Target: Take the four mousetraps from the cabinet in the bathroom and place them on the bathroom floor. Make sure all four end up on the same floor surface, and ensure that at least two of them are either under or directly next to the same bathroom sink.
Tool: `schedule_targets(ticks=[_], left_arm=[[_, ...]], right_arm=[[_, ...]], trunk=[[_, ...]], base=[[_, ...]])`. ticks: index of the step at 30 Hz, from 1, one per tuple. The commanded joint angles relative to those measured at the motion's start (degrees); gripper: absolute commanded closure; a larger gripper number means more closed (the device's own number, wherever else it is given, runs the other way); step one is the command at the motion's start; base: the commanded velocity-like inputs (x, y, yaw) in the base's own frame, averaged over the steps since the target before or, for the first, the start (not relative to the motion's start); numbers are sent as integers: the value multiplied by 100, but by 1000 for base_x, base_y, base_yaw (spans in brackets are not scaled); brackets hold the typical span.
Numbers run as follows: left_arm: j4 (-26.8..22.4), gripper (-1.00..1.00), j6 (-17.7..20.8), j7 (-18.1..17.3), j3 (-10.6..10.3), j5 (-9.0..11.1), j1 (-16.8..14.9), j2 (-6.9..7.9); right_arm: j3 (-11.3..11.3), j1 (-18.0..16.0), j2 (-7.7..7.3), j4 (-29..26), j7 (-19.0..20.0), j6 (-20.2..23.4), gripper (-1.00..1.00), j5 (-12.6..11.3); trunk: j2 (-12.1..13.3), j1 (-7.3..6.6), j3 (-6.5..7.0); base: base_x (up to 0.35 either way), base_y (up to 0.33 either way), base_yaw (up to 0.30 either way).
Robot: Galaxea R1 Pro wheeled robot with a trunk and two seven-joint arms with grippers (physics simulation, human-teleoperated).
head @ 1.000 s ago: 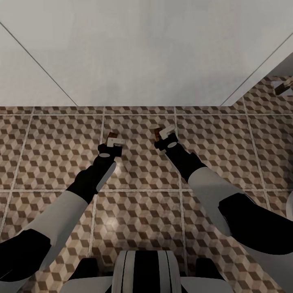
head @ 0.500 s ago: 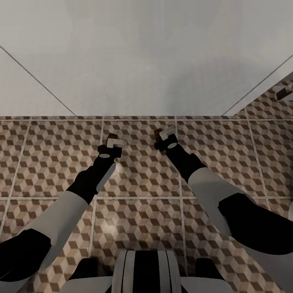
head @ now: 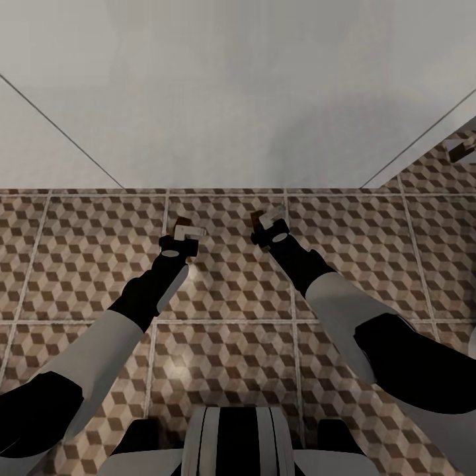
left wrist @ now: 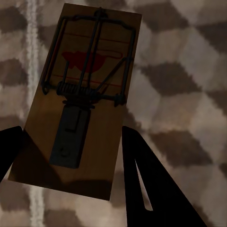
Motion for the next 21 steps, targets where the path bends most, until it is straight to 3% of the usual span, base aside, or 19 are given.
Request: schedule_targets(ticks=[1,21], left_arm=[[7,100,23,58,-24,38,-4,4],[192,100,16,52,-24,38,-4,-47]], right_arm=[[22,-3,0,-5,-9,39,100,25],[19,5,0,-4,-10,39,100,25]], trunk=[[-1,-1,-3],[-1,-1,-3]], base=[[0,0,0],[0,0,0]])
